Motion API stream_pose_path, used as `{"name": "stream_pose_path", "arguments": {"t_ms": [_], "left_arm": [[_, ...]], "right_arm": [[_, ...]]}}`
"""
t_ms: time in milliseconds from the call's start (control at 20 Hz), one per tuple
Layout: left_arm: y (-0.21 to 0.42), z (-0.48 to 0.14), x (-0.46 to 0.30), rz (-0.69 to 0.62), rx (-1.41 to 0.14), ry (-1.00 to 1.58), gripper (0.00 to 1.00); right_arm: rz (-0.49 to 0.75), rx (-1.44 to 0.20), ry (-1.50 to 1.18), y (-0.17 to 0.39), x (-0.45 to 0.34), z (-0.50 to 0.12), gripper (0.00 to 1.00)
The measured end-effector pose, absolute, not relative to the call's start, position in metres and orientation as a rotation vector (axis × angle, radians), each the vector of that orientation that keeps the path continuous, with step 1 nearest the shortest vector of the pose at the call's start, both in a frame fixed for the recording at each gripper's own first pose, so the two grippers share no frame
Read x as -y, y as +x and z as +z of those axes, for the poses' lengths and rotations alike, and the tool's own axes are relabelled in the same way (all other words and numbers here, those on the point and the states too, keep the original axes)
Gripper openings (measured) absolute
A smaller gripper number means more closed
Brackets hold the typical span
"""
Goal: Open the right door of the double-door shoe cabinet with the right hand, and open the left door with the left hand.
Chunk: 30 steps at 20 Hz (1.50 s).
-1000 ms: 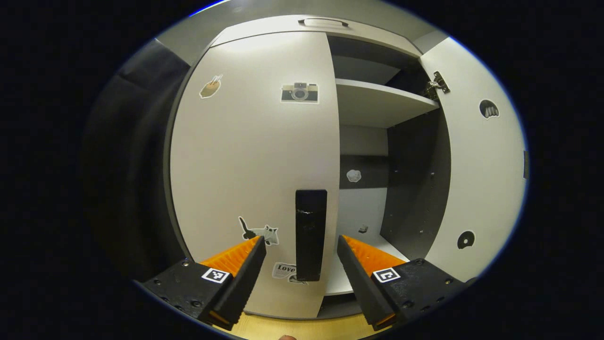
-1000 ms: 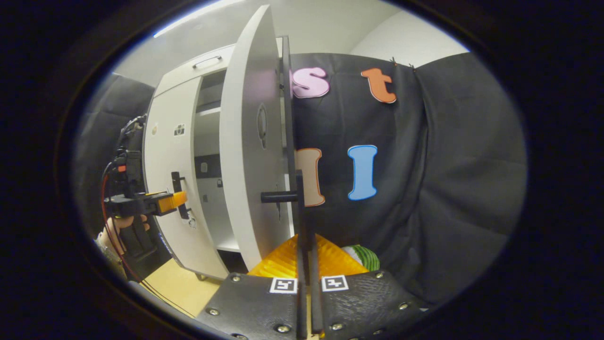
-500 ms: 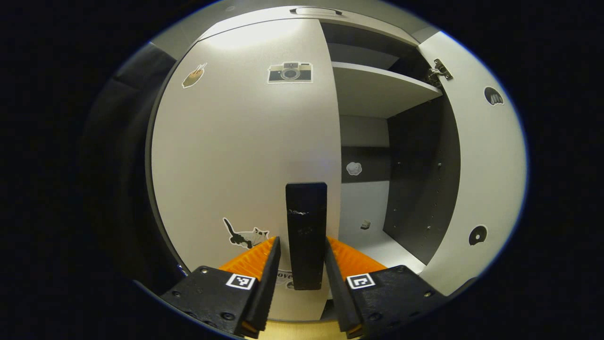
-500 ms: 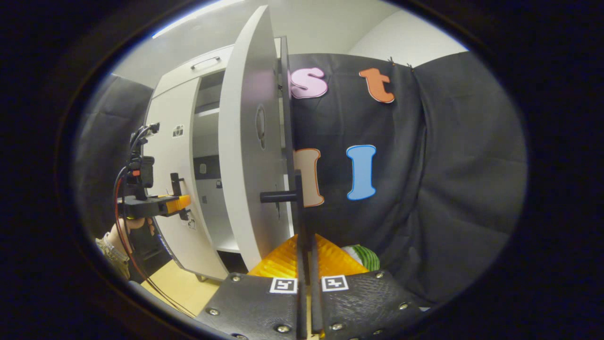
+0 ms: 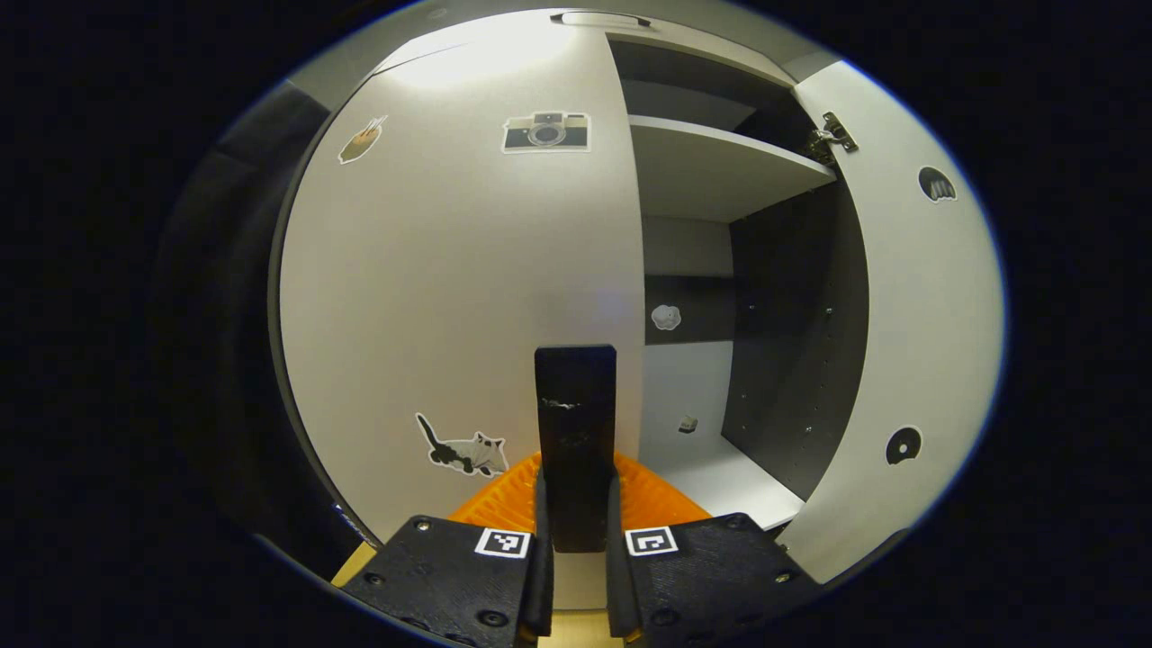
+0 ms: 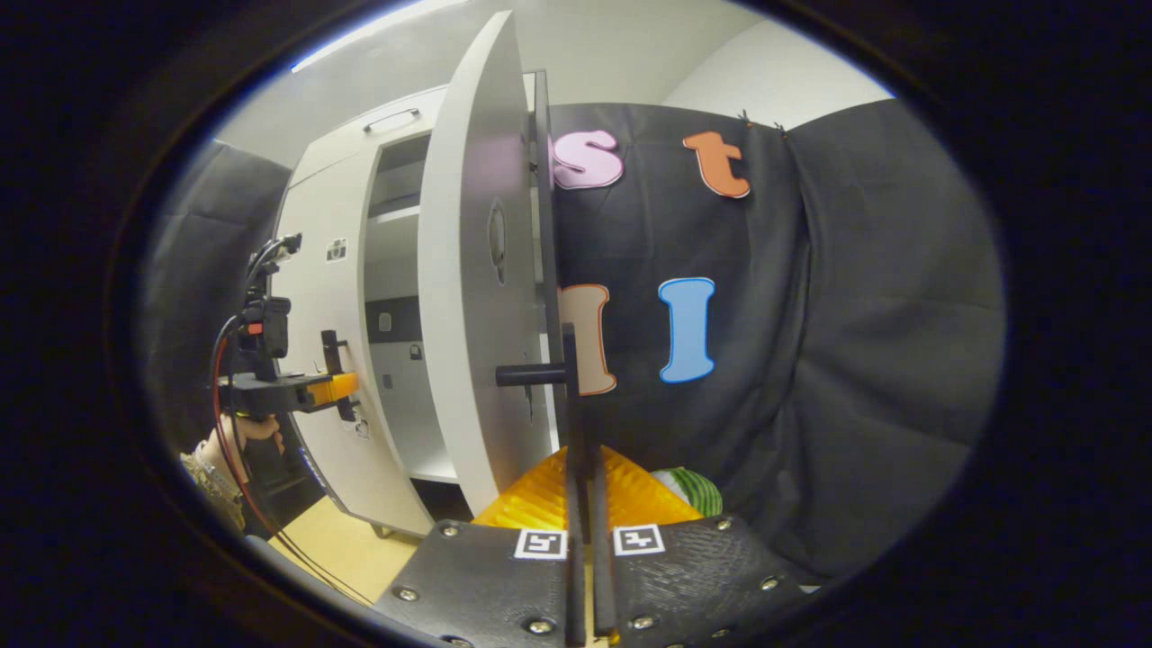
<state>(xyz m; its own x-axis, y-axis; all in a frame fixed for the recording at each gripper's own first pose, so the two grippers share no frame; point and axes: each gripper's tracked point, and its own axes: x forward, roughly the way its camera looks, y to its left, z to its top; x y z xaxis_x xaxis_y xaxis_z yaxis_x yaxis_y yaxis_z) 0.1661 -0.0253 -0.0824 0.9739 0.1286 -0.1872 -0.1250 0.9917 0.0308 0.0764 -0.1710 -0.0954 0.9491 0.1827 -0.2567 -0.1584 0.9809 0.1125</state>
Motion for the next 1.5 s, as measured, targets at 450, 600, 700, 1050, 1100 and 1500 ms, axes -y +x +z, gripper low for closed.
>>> {"name": "stream_pose_path", "arguments": {"t_ms": [450,600,700,1050,1100,1500], "left_arm": [[0.13,-0.078,0.021,0.107,-0.196,-0.013,0.2],[0.121,-0.077,0.02,0.109,-0.195,-0.02,0.21],[0.117,-0.077,0.02,0.11,-0.195,-0.022,0.21],[0.107,-0.076,0.018,0.112,-0.189,-0.024,0.21],[0.106,-0.075,0.018,0.11,-0.188,-0.028,0.21],[0.09,-0.074,0.015,0.097,-0.184,-0.036,0.22]], "right_arm": [[0.167,-0.263,0.092,0.099,0.176,-0.1,0.05],[0.162,-0.259,0.093,0.102,0.174,-0.1,0.05],[0.159,-0.258,0.091,0.107,0.173,-0.102,0.05],[0.156,-0.249,0.097,0.108,0.171,-0.102,0.05],[0.155,-0.248,0.097,0.107,0.17,-0.102,0.05],[0.156,-0.248,0.092,0.107,0.17,-0.105,0.05]]}}
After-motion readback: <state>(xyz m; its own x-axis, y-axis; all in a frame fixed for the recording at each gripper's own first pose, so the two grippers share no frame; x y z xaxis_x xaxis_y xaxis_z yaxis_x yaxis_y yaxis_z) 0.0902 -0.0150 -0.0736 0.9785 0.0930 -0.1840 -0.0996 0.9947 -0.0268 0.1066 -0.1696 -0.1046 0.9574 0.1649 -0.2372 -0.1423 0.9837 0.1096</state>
